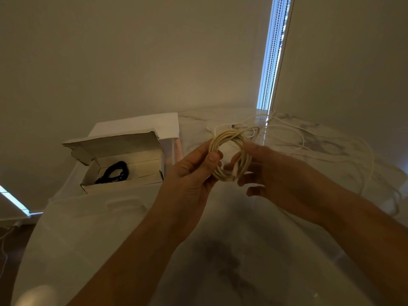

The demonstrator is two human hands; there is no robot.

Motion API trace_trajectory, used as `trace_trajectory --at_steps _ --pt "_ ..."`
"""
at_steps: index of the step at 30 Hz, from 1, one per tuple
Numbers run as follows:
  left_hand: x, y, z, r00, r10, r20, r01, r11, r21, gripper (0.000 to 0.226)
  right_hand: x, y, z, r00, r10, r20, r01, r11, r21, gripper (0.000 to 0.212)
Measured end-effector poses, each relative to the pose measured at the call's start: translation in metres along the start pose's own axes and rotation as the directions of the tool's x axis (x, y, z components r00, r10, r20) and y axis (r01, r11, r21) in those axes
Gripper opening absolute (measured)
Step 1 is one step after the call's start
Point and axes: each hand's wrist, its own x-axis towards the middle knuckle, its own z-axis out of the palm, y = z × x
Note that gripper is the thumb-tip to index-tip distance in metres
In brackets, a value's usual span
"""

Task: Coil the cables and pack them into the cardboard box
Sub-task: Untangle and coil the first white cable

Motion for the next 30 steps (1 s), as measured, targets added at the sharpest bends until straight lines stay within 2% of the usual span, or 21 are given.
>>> trace_trajectory --at_steps 2,5,11,18,23,30 --pt "-0.001 -0.002 0.002 1.0 0.012 0.012 -0.012 1.0 0.02 0.043 0.0 0.003 0.004 1.0 0.01 -0.021 -0.011 0.999 -0.051 0.027" --pt "0.0 -0.004 0.004 0.999 0.035 0.002 -0.035 0.999 0.005 0.046 0.001 0.006 0.008 0.999 -0.005 -0.047 0.001 0.995 -0.096 0.02" --pt "0.001 -0.006 0.006 0.996 0.064 -0.057 -0.065 0.998 -0.008 0.046 -0.002 0.005 0.008 0.995 -0.046 -0.086 0.047 0.999 0.007 0.029" --pt "0.001 -0.008 0.006 0.989 0.074 -0.13 -0.078 0.997 -0.024 0.038 -0.007 0.001 0.012 0.99 -0.024 -0.139 0.001 0.987 -0.159 0.033" --pt "0.002 0.0 0.001 0.976 0.067 -0.206 -0.093 0.988 -0.12 0.038 -0.01 0.007 0.021 0.998 0.021 -0.059 -0.034 0.973 -0.227 0.032" --pt "0.004 0.005 -0.001 0.984 0.021 -0.177 -0.049 0.987 -0.155 0.043 -0.007 0.007 0.021 0.994 -0.059 -0.095 0.05 0.994 -0.099 0.034"
